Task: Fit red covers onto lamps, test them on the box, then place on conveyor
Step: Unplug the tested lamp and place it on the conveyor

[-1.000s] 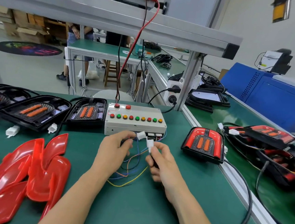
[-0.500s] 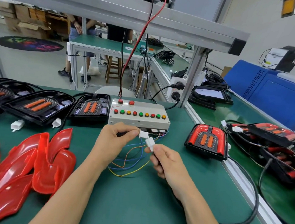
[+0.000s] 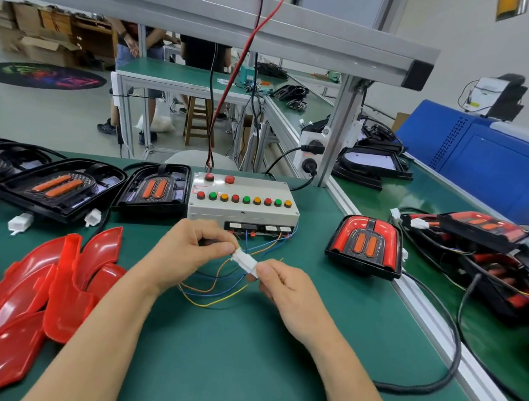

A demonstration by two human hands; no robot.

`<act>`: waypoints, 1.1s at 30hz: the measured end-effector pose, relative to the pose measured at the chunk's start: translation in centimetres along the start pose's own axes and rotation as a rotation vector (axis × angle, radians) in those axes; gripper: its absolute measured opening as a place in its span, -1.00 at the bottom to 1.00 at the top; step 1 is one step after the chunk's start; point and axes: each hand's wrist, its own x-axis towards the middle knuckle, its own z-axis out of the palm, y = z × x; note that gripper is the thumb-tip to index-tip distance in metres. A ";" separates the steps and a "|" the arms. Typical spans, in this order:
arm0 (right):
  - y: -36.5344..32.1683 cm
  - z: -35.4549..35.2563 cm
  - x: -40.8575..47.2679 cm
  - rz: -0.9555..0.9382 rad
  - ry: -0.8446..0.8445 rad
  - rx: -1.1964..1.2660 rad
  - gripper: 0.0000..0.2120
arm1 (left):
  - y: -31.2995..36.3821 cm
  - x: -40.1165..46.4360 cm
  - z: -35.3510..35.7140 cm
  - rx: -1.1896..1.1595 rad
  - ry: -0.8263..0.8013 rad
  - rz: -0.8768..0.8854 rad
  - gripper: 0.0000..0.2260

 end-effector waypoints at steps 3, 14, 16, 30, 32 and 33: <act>-0.2 0.3 0.1 0.001 0.019 -0.011 -0.70 | 0.1 -0.1 0.6 -0.010 -0.004 -0.005 -0.84; -1.6 3.0 1.5 -0.017 0.237 -0.049 -0.68 | 0.2 0.6 2.4 0.027 0.346 -0.058 -0.89; -1.4 2.7 1.6 -0.033 0.263 -0.082 -0.67 | 0.6 0.4 3.0 0.269 0.350 -0.002 -0.88; -0.9 0.3 1.6 0.051 0.296 -0.315 -0.83 | -1.0 0.0 5.5 0.748 0.033 0.247 -0.59; -1.1 -0.7 1.3 0.024 0.404 -0.405 -0.84 | -1.4 0.0 5.1 0.803 0.032 0.234 -0.70; -1.2 -1.6 1.2 0.007 0.494 -0.429 -0.85 | -1.6 0.1 4.9 0.821 0.047 0.240 -0.74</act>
